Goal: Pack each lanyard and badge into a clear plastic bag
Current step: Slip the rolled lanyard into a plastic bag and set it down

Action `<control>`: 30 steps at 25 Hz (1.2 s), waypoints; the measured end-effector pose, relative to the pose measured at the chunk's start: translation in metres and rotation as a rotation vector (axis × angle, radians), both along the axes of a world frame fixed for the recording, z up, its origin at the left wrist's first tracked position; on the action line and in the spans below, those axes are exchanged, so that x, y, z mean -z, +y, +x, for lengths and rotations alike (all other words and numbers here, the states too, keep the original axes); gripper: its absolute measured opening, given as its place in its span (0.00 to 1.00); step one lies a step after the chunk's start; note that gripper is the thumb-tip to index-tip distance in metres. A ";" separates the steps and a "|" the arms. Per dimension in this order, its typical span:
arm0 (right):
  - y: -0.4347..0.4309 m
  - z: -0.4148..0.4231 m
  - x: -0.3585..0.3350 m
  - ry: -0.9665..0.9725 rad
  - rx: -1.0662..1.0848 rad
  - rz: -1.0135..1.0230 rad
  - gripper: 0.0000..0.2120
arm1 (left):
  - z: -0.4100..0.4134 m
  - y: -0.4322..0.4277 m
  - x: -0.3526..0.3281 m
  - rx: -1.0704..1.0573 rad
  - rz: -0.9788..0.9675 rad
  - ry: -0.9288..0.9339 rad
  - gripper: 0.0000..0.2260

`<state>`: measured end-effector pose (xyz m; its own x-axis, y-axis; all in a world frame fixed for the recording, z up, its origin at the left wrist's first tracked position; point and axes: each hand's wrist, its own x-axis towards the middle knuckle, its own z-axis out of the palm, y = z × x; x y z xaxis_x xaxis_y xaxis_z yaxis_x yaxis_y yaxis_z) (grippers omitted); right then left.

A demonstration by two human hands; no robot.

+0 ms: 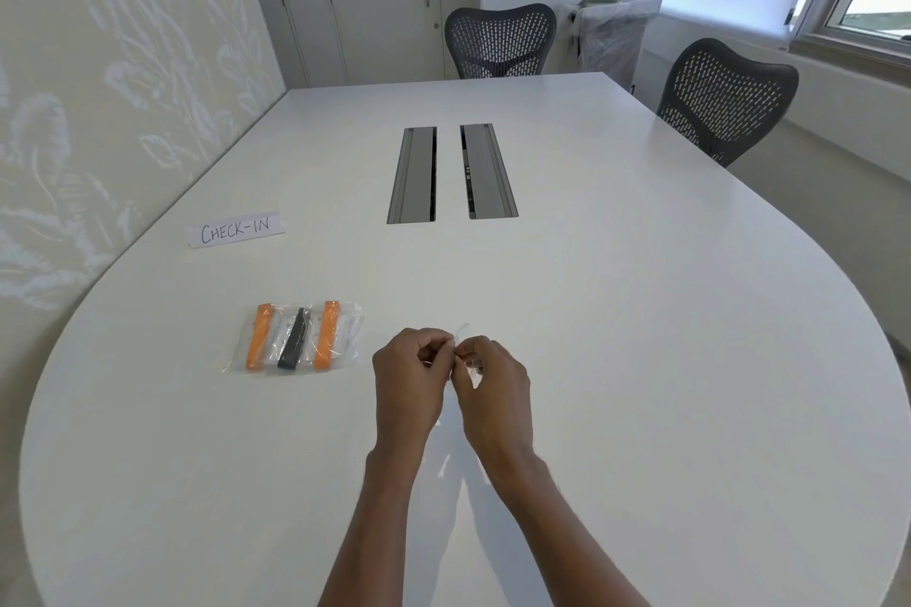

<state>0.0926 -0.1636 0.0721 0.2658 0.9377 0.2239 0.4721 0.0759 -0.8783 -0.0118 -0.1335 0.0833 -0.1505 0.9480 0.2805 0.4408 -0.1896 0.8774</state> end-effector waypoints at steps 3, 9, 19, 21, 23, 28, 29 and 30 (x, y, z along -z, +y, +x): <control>-0.001 -0.001 0.000 -0.083 -0.106 0.006 0.09 | -0.002 0.001 -0.001 -0.084 -0.043 -0.115 0.07; -0.002 -0.006 0.004 -0.072 -0.045 0.016 0.07 | -0.002 0.000 0.005 -0.077 -0.195 -0.498 0.06; 0.011 0.032 0.000 0.121 -0.157 0.129 0.13 | -0.039 0.008 0.018 0.215 -0.232 -0.302 0.09; 0.013 0.041 -0.001 0.126 -0.216 0.142 0.13 | -0.045 0.007 0.019 0.254 -0.217 -0.377 0.07; 0.014 0.048 0.000 0.147 -0.258 0.151 0.13 | -0.048 0.008 0.020 0.288 -0.211 -0.404 0.05; 0.016 0.059 0.000 0.199 -0.329 0.102 0.12 | -0.050 0.008 0.017 0.330 -0.205 -0.392 0.06; 0.016 0.061 -0.001 0.209 -0.336 0.084 0.11 | -0.051 0.007 0.016 0.339 -0.206 -0.379 0.07; 0.016 0.063 -0.001 0.213 -0.341 0.068 0.11 | -0.051 0.007 0.015 0.351 -0.209 -0.357 0.07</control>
